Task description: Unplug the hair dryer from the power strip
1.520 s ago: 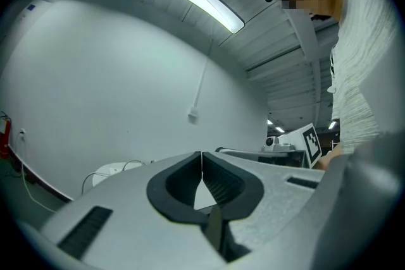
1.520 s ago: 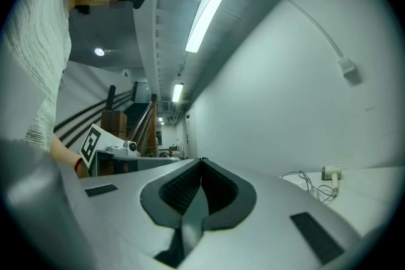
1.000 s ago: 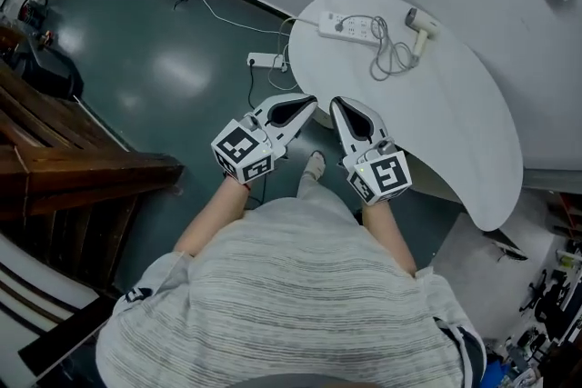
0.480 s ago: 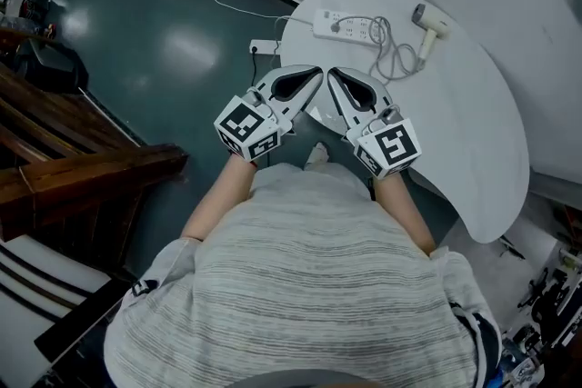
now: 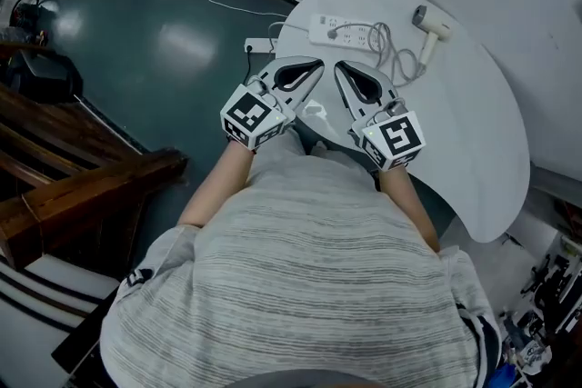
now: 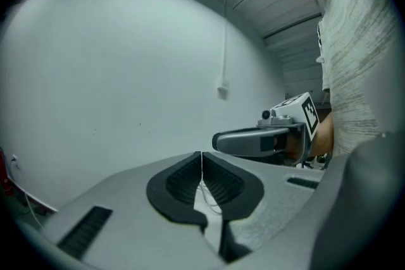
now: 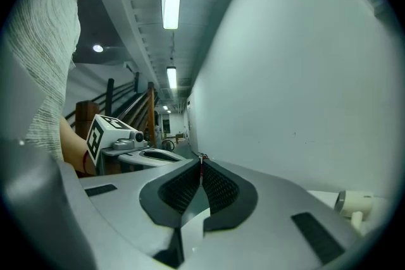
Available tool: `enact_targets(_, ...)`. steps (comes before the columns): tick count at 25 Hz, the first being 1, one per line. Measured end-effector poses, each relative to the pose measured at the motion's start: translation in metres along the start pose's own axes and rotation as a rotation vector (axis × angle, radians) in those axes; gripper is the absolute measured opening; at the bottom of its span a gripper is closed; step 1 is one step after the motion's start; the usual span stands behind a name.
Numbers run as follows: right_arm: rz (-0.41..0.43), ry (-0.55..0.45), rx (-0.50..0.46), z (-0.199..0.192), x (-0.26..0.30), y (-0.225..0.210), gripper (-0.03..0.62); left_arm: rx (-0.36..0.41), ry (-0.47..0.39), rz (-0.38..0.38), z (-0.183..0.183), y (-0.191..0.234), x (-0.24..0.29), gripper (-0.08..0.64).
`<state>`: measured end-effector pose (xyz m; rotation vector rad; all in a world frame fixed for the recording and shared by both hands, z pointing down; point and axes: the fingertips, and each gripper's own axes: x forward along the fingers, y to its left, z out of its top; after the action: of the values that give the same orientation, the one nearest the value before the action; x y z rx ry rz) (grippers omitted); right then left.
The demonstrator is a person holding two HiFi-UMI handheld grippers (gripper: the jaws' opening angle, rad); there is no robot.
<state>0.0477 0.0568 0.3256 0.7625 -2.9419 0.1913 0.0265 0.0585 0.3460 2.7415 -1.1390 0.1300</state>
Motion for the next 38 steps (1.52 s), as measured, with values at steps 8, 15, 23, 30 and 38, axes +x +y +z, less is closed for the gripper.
enact_targets(8,-0.111,0.102,0.063,-0.025,0.049,-0.045,0.028,0.084,0.148,-0.178,-0.027,0.057,0.04,0.009)
enact_targets(15,-0.216,0.173,0.135,-0.058,0.08,-0.068,0.028,0.133,0.239,-0.348,-0.057,0.088,0.061,0.009)
enact_targets(23,-0.347,0.242,0.183,-0.088,0.094,-0.09,0.028,0.145,0.309,-0.474,-0.085,0.11,0.074,0.009)
enact_targets(30,-0.341,0.271,0.22,-0.107,0.1,-0.095,0.028,0.153,0.367,-0.506,-0.099,0.112,0.085,0.009)
enact_targets(38,-0.301,0.316,0.236,-0.125,0.099,-0.103,0.028,0.161,0.427,-0.48,-0.118,0.112,0.09,0.022)
